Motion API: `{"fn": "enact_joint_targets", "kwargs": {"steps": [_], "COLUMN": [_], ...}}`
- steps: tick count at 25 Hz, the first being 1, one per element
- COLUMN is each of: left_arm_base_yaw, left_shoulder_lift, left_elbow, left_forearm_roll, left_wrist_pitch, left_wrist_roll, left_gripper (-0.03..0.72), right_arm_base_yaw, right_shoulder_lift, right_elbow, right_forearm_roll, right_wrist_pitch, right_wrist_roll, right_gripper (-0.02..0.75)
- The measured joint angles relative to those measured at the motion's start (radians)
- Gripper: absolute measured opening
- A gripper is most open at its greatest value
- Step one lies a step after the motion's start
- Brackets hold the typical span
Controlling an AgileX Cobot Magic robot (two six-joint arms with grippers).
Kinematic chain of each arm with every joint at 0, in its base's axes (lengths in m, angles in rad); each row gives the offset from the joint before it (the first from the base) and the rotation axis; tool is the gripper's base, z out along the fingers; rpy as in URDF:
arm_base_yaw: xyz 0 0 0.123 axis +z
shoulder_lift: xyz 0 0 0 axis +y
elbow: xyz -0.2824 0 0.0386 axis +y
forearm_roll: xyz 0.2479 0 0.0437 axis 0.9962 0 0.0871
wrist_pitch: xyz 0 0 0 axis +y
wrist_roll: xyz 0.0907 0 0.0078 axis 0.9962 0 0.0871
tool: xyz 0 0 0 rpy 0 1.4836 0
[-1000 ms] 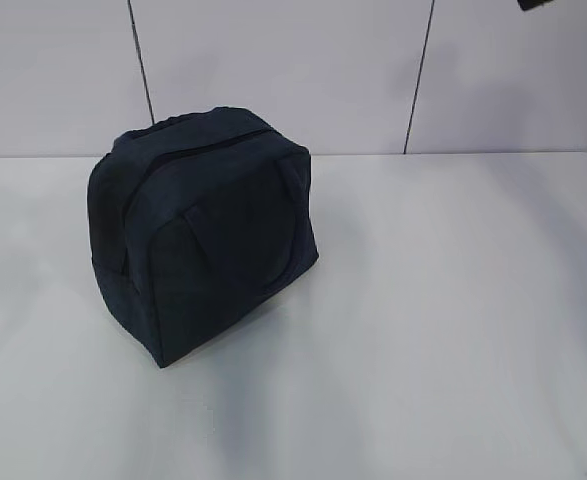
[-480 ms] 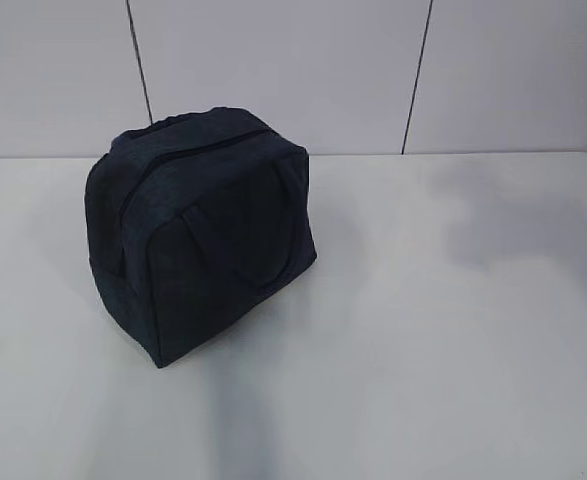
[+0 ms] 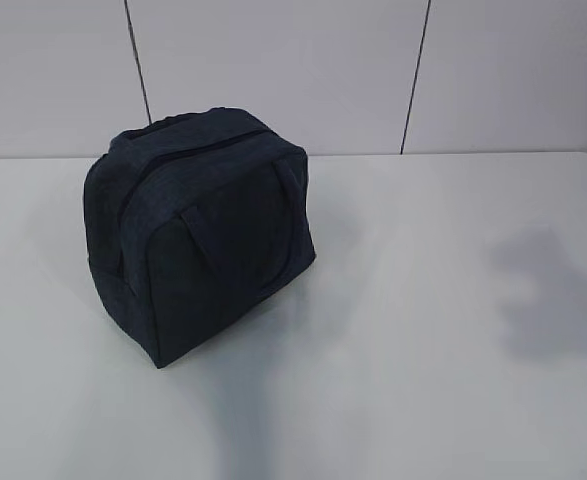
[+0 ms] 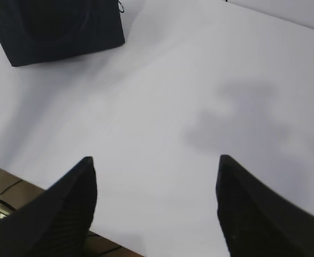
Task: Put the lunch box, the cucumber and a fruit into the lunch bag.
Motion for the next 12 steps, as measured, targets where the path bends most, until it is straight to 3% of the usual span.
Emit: {"fn": "enact_joint_targets", "kwargs": {"steps": [6,12], "left_arm_base_yaw": [0.0,0.0], "left_shoulder_lift": [-0.072,-0.144], "left_elbow": [0.126,0.141], "left_forearm_roll": [-0.056,-0.068], "left_wrist_pitch": [-0.053,-0.07], "left_wrist_roll": [-0.003,-0.003], "left_gripper": [0.339,0.339], "right_arm_base_yaw": [0.0,0.0], "right_shoulder_lift": [-0.199,-0.385], "right_elbow": [0.159,0.249], "right_forearm_roll": [0.022,0.017], "right_wrist_pitch": [-0.043,-0.077], "right_wrist_roll": [0.013,0.026], "right_gripper": [0.508,0.508]}}
